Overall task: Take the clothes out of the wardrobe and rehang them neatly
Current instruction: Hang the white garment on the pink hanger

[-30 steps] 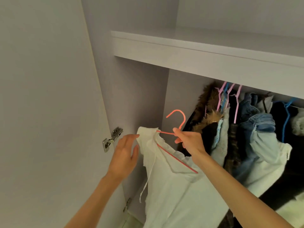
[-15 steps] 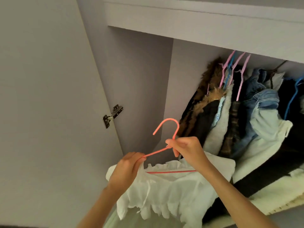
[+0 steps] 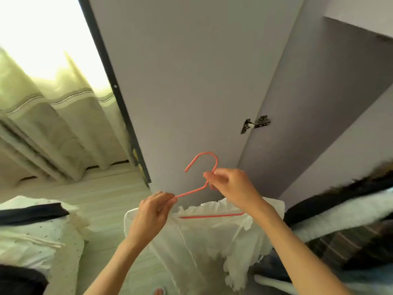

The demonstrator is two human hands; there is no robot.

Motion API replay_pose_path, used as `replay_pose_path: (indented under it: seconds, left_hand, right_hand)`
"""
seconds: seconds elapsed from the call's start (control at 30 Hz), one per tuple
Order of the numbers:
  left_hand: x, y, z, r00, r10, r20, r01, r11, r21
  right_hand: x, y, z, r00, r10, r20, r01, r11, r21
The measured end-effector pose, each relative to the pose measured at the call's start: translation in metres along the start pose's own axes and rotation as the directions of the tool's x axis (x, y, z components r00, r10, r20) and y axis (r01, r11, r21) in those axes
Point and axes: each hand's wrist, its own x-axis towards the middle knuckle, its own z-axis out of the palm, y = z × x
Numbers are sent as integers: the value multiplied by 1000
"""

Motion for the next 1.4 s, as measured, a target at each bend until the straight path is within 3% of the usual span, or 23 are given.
replay_pose_path:
  seconds: [0.1,0.17,0.23,0.33,0.43,0.5,0.6,0.7,0.83,0.97,1.1,1.23,1.4]
  left_hand:
    - [-34,-18,-38,989,-93,-119,98,995,32]
    - [-58,-32,-65,958,-195,-211,207,978,33]
    - [-85,-46,-92,908,-281,-312,308,951,37]
    - [-130,-64,-135,808,-402,-430,454,891,21]
    - [-178,-75,-176,698,-466,-543,559,829,6]
    - [-206,-78,-203,614,-494,-616,608,793,-29]
    - [-242,-83,-236,494,-522,-695,661,745,-89]
    - [-281,-80,-258,377,-548,-747,712,687,-144]
    - [-327,-67,-277,172,-523,-834,772,598,-216]
    - [-361,-44,-285,-76,-474,-877,803,492,-336]
    - [-390,-15,-285,-268,-295,-917,822,426,-377]
    - [-420,15,-283,-347,-50,-936,881,325,-344]
    - [-459,53,-299,-349,200,-916,927,214,-307]
  right_hand:
    - [10,-11,33,985,-105,135,136,960,-245]
    - [13,-18,57,982,-119,143,171,883,-436]
    - [15,-30,86,976,-152,157,213,826,-521]
    - [13,-59,137,933,-235,274,341,821,-458]
    - [9,-90,195,852,-411,325,504,811,-297]
    - [5,-110,235,780,-565,270,621,754,-215]
    - [-3,-141,284,678,-715,171,734,641,-226]
    - [-10,-167,326,569,-794,214,822,553,-135]
    - [-26,-209,375,472,-833,287,871,491,-9]
    - [-52,-256,408,298,-904,307,928,350,130]
    - [-84,-289,438,134,-936,327,930,233,283]
    - [-124,-318,465,-10,-946,323,903,131,410]
    - [-188,-350,490,-84,-933,349,807,142,573]
